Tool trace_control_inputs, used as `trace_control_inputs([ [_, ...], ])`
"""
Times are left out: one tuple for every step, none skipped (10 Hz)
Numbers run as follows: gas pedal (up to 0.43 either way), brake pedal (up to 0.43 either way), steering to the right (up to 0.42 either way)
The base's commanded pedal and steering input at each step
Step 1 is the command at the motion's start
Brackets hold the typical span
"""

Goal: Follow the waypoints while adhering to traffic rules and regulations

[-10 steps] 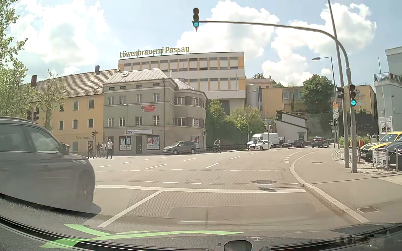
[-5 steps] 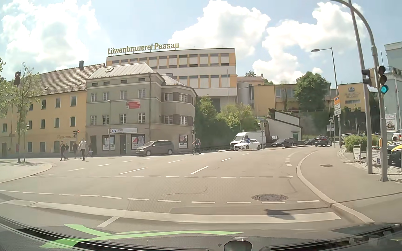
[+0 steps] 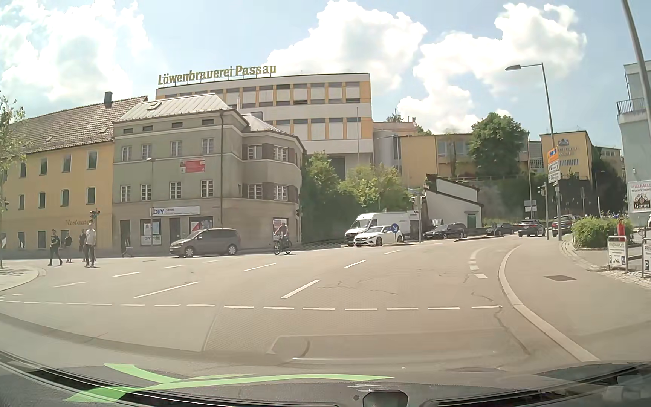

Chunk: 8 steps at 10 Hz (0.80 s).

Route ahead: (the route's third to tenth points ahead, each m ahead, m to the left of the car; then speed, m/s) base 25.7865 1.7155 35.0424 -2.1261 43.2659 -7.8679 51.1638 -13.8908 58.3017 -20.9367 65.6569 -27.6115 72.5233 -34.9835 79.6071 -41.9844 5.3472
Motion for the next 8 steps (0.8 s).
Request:
trace_control_inputs([
  [0.000, 0.000, 0.038],
  [0.000, 0.000, 0.038],
  [0.000, 0.000, 0.037],
  [0.098, 0.000, 0.037],
  [0.177, 0.000, 0.037],
  [0.177, 0.000, 0.037],
  [0.197, 0.000, 0.037],
  [0.248, 0.000, 0.039],
])
